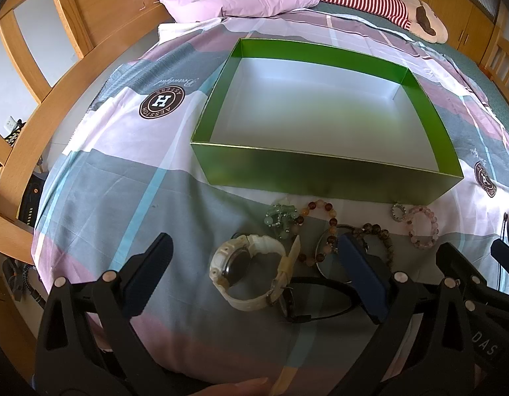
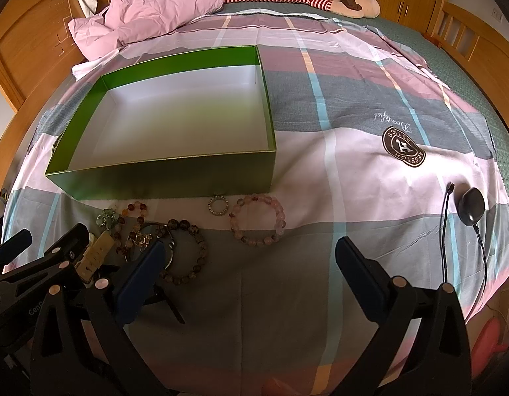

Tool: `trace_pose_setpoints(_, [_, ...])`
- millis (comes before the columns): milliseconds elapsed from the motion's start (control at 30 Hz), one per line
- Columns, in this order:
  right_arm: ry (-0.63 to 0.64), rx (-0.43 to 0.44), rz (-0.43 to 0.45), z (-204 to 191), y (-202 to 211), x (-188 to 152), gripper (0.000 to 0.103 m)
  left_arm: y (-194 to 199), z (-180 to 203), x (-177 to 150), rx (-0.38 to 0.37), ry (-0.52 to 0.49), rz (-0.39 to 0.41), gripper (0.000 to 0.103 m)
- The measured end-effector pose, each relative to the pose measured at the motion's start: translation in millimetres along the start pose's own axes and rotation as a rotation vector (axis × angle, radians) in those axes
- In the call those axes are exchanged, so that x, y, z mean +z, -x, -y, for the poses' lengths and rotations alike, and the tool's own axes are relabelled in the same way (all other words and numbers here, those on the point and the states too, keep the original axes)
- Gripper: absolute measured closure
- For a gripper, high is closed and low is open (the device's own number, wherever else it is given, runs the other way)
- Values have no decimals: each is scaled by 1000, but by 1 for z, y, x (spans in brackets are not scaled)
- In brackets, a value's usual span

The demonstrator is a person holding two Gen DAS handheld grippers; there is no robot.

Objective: Organize jewelry

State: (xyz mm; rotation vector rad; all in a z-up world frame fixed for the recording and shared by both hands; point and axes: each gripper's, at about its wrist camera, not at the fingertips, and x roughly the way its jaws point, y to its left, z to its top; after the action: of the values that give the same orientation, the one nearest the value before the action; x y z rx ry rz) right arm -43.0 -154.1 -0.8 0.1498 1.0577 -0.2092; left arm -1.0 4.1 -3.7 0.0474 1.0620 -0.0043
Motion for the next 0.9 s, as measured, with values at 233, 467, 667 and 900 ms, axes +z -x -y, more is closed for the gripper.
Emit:
trace_pose_setpoints(233, [0, 0, -1, 0, 0, 0, 3, 0, -1, -1, 0, -1, -1, 4])
trace_pose_setpoints(467, [0, 0, -2, 0, -1, 0, 3, -1, -3, -4, 5, -2, -3, 4])
trace_pose_setpoints(667, [-1, -3, -2, -1, 0, 0, 3, -1, -3, -4, 6, -4, -6, 4])
trace_pose_setpoints(900, [0, 1, -4, -1, -2, -1, 3, -4, -1, -2, 8, -8, -17, 4])
